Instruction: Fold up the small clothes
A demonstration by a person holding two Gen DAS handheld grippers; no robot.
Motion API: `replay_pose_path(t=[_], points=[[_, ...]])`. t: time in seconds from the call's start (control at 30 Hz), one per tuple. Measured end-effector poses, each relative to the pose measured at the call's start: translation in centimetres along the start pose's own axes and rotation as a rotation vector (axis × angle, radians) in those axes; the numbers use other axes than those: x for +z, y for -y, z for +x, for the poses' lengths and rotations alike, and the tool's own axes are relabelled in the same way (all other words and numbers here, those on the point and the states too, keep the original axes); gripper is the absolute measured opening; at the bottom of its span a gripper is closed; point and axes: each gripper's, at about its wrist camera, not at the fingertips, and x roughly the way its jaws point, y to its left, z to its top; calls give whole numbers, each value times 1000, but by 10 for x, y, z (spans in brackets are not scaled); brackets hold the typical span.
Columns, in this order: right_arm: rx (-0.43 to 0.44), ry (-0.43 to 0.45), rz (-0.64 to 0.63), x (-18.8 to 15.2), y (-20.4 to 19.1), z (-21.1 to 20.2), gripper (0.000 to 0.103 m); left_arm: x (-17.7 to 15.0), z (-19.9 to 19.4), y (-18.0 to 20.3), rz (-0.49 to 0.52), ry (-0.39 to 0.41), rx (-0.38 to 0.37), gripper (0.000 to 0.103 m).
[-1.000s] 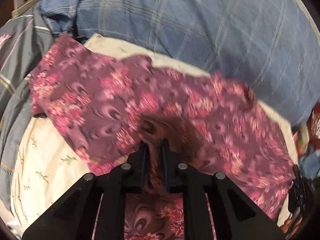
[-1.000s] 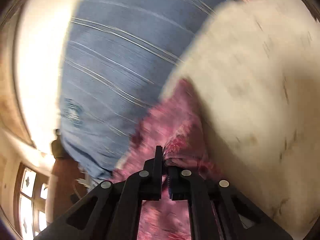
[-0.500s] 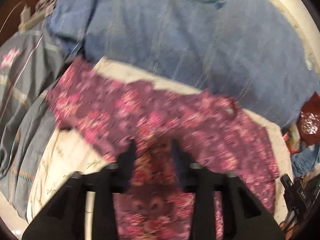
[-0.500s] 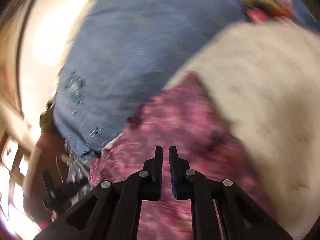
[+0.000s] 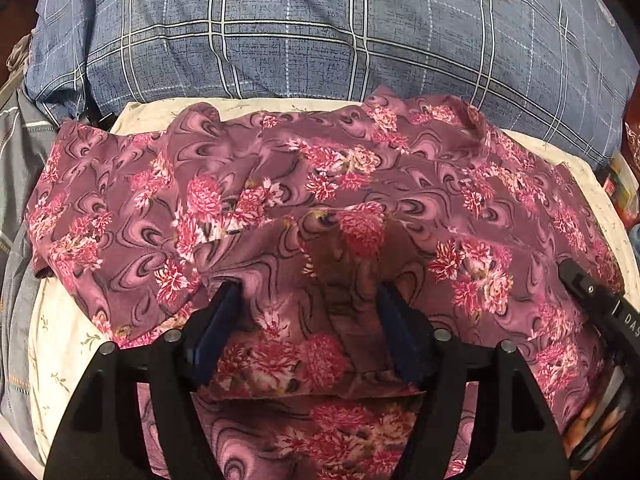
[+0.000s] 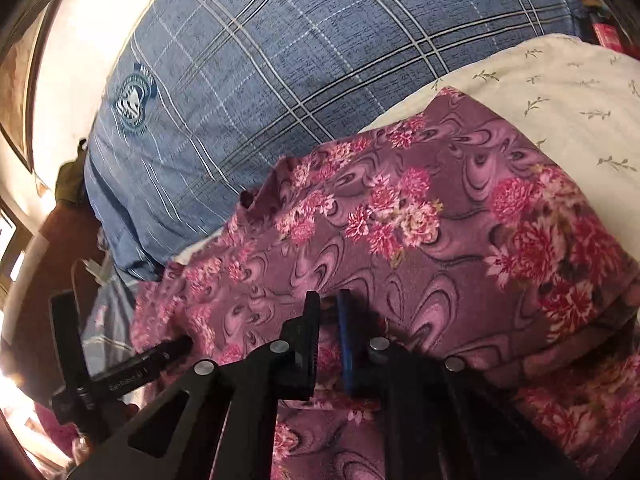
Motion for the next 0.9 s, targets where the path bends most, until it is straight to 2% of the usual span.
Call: replay_pose_path(t=[0.13, 0.23, 0.37, 0.43, 0.5, 0.63, 0.73, 0.9], points=[[-9, 5, -10, -1, -2, -2, 11, 10, -9, -18, -70, -24, -87, 71], [-8, 6, -9, 0, -1, 1, 11, 22, -27, -52, -125, 1, -101, 71], [-6, 9, -8, -1, 1, 0, 11, 35, -40, -141, -319, 1, -125, 71], [-6, 9, -8, -1, 0, 0, 11, 35, -44, -178, -388, 0, -93, 71], [-5, 9, -9, -1, 0, 0, 11, 30, -40, -233, -503, -15, -59, 71], [-3, 11, -8, -1, 1, 0, 11, 17, -26, -299, -704, -52, -92, 71], [-3, 11, -7, -1, 1, 0, 11, 10, -12, -326, -806, -73, -140, 71], [-2, 11, -7, 0, 1, 0, 11, 10, 11, -348, -959, -74, -300, 71]])
